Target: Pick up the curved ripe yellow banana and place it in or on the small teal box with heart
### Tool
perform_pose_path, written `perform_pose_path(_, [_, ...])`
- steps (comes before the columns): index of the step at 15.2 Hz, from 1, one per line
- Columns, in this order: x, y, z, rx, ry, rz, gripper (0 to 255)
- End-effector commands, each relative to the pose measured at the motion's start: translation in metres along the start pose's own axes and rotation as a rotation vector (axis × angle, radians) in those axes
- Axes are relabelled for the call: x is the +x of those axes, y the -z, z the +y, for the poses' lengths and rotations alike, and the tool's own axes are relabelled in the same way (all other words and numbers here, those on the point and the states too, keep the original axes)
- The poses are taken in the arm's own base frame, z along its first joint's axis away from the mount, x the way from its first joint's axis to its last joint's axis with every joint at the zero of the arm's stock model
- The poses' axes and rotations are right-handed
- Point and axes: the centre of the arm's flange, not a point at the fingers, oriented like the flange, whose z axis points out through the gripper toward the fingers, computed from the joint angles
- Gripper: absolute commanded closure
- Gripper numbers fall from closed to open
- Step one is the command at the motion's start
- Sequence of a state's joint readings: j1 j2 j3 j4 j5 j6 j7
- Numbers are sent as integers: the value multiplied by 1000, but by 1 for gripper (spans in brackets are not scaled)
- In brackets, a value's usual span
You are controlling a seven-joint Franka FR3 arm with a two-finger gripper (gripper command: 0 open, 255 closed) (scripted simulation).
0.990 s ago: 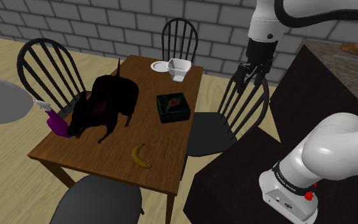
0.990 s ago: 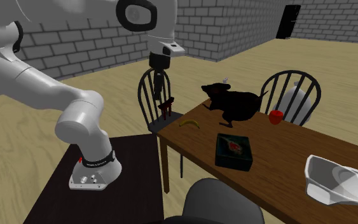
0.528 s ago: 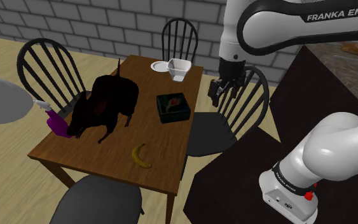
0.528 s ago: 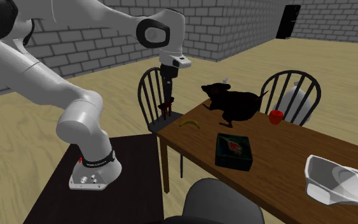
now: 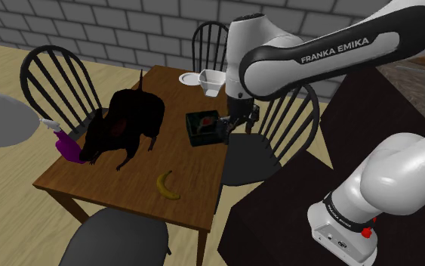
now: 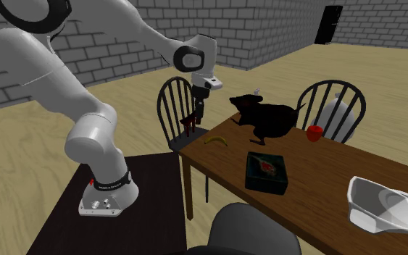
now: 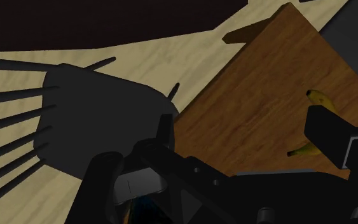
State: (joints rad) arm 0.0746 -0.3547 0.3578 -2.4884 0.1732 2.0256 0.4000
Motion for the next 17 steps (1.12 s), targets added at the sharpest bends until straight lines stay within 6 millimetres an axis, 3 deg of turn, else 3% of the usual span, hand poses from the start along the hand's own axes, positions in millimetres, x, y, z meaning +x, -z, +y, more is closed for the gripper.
perform_pose_path(1, [11,-16,-18,0,-3,2,0])
perform_pose_path(17, [100,-141,-164,-11,-24,13,0])
